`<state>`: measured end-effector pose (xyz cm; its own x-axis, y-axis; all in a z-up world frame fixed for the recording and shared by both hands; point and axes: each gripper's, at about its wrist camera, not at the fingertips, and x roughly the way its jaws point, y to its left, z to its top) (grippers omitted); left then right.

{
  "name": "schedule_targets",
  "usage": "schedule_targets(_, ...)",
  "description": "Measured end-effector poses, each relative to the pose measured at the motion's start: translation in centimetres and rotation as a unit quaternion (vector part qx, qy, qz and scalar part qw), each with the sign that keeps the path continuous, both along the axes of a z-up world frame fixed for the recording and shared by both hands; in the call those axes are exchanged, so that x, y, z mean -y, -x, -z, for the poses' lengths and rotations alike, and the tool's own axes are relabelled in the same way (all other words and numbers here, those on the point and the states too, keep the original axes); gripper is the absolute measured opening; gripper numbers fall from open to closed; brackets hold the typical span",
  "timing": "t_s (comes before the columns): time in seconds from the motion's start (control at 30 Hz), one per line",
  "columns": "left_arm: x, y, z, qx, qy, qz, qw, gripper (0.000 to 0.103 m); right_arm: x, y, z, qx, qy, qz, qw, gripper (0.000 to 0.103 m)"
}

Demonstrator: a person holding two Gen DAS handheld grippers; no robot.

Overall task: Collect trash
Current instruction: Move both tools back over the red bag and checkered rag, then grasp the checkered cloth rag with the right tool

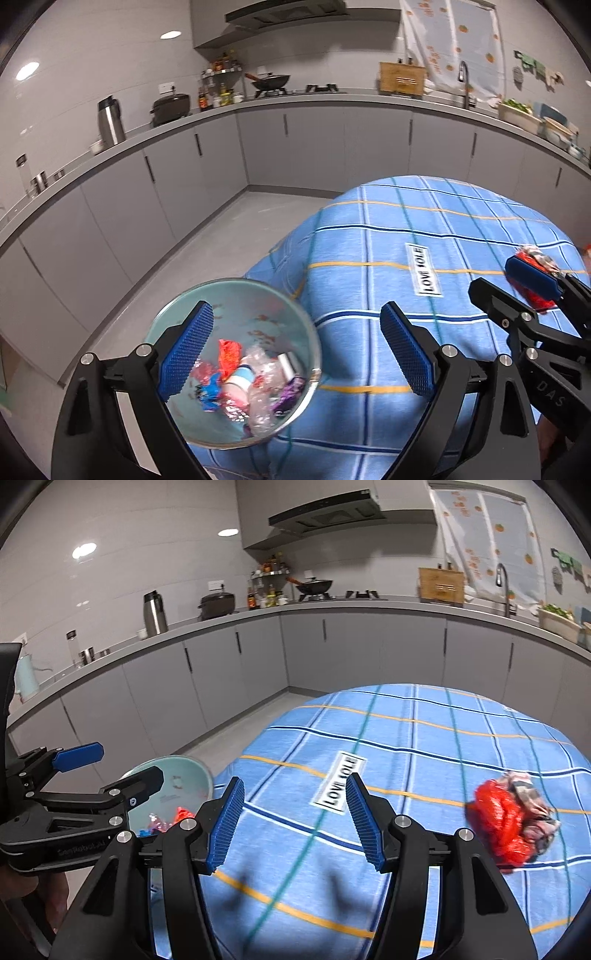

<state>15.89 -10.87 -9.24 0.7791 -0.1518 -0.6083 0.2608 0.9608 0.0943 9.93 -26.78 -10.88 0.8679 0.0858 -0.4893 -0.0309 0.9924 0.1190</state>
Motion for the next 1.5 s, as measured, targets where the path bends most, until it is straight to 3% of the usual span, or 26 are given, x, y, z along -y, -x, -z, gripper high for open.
schedule_targets(0.47, 8.6, 0.0, -0.3, 0.008, -0.005, 0.079, 0.9969, 0.096, 8.1, 2.6, 1.0, -0.006, 0.003, 0.093, 0.996, 0.058)
schedule_targets(1.13, 20.0, -0.6, 2.6, -0.010, -0.023, 0.159, 0.9869, 0.096, 19.0, 3.7, 3.4, -0.051, 0.014, 0.218, 0.974, 0.058)
schedule_targets(1.5, 22.6, -0.8, 3.3, -0.017, -0.027, 0.176, 0.9839, 0.096, 21.5, 1.9, 5.6, -0.112, -0.020, 0.212, 0.971, 0.057)
